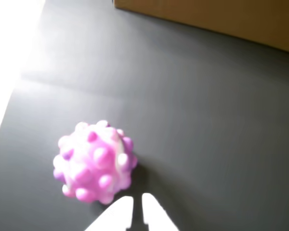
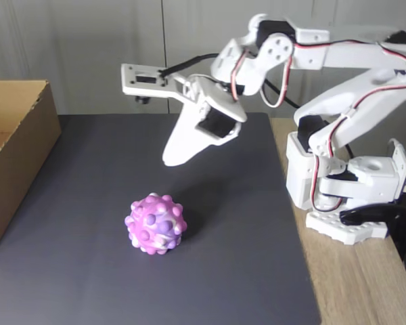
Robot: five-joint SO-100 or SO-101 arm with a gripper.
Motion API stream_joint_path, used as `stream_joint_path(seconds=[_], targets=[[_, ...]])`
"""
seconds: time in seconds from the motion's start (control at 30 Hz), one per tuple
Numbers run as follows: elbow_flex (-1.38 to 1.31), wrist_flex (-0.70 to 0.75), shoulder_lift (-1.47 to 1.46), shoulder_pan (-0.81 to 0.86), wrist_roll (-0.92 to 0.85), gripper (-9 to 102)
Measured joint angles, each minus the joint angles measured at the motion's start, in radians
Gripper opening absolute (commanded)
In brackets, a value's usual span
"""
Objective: Grasp a ball and put it in the box.
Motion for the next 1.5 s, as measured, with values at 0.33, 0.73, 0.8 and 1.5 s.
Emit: stream_joint_path(seconds=[0.33, 0.73, 0.8, 1.5], targets=[[-0.023, -0.060, -0.100, -0.028, -0.015, 19], [-0.023, -0.133, -0.224, -0.026, -0.017, 42], [-0.023, -0.149, -0.249, -0.026, -0.017, 45], [-0.025, -0.298, -0.520, -0.025, -0.017, 40]])
